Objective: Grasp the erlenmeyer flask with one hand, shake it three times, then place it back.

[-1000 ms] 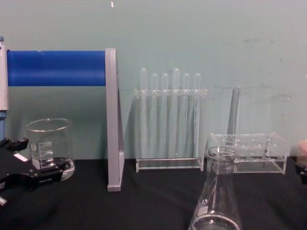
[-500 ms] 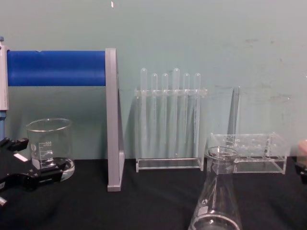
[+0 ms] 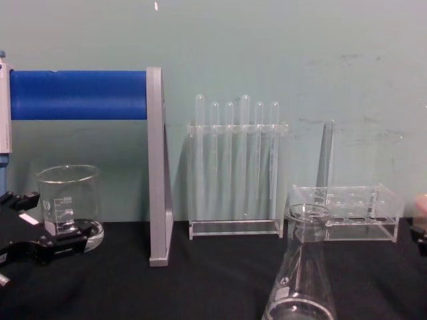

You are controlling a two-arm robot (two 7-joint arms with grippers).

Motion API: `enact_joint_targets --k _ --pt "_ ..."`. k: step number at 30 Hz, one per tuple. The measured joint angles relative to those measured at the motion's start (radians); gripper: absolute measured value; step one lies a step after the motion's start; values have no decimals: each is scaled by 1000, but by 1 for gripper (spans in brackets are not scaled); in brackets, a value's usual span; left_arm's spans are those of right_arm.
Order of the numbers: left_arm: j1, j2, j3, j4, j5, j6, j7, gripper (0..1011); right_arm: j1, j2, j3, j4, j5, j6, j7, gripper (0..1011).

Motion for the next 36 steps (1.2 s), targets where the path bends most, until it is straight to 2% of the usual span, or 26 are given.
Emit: enact_joint_targets --k 36 --pt "0 0 0 0 0 0 0 1001 0 0 0 0 0 0 0 1000"
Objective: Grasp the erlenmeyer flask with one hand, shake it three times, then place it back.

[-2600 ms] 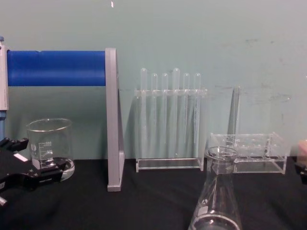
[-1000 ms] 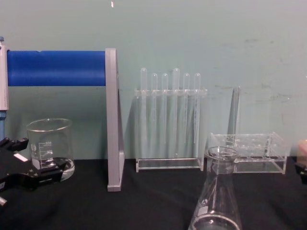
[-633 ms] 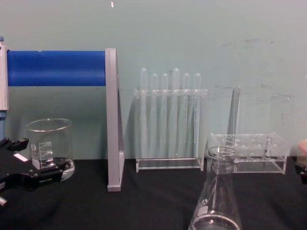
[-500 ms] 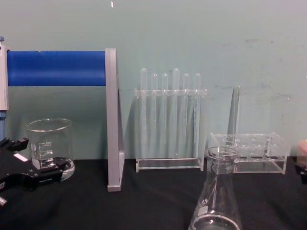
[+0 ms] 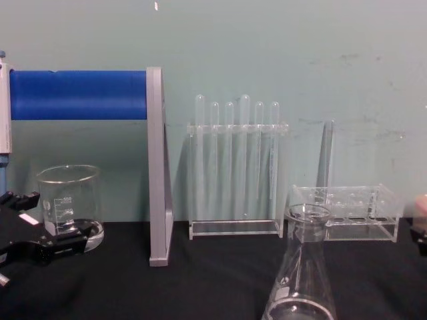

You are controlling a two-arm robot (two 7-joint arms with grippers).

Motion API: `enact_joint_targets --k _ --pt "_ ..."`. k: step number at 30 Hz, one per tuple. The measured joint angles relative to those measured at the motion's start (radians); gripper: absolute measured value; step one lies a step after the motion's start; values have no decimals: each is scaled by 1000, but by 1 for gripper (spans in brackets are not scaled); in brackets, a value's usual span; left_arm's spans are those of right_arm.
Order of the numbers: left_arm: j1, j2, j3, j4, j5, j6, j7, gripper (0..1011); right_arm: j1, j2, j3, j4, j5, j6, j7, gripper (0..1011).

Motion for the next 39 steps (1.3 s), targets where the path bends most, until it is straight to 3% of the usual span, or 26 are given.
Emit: enact_joint_targets --k 18,26,31,39 --pt "0 0 0 0 0 0 0 1001 0 0 0 0 0 0 0 1000" --pt "0 0 0 0 0 0 0 1001 -19 1 24 -26 22 11 39 1000" --pt "0 0 0 0 0 0 0 1001 -50 10 52 -68 78 39 96 1000" --pt "0 0 0 0 0 0 0 1001 -116 34 88 -166 210 99 237 1000"
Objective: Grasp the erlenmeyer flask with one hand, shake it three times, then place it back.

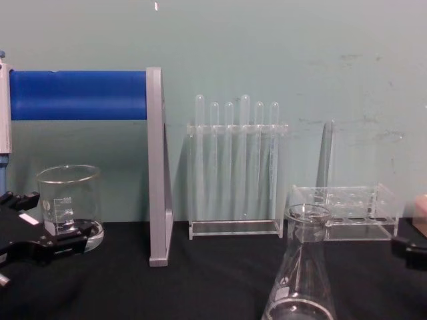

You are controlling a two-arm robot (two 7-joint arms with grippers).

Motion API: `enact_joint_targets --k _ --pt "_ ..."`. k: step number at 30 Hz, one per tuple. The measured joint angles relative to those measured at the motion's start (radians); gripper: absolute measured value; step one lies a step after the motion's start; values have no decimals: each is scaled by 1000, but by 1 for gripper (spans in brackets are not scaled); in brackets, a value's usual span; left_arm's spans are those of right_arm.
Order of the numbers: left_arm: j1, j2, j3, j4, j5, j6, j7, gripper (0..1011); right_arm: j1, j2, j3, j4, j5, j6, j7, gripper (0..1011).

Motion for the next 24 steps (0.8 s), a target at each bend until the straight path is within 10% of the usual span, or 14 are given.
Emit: enact_joint_targets --k 10,24 --pt "0 0 0 0 0 0 0 1001 -23 4 2 -58 82 41 153 1000" --pt "0 0 0 0 0 0 0 1001 16 -51 -30 -26 52 46 246 1000"
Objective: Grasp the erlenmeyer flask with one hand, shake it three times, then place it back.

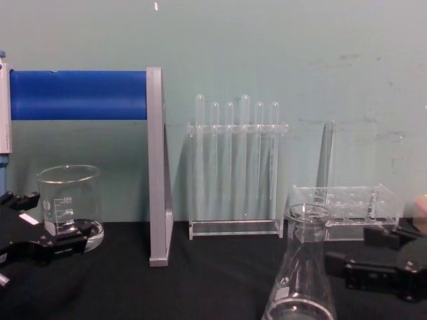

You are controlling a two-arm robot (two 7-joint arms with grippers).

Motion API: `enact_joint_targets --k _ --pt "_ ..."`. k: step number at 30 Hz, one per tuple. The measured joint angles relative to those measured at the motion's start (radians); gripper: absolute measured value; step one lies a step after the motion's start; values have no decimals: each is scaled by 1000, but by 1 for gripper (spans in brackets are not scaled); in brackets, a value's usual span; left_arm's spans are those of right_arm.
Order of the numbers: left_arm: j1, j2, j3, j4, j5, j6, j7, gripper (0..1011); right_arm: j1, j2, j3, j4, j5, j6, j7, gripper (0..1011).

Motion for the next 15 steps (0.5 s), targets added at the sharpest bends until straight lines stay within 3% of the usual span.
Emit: enact_joint_targets --k 15 --pt "0 0 0 0 0 0 0 1001 80 -86 -34 91 -61 -11 33 1000"
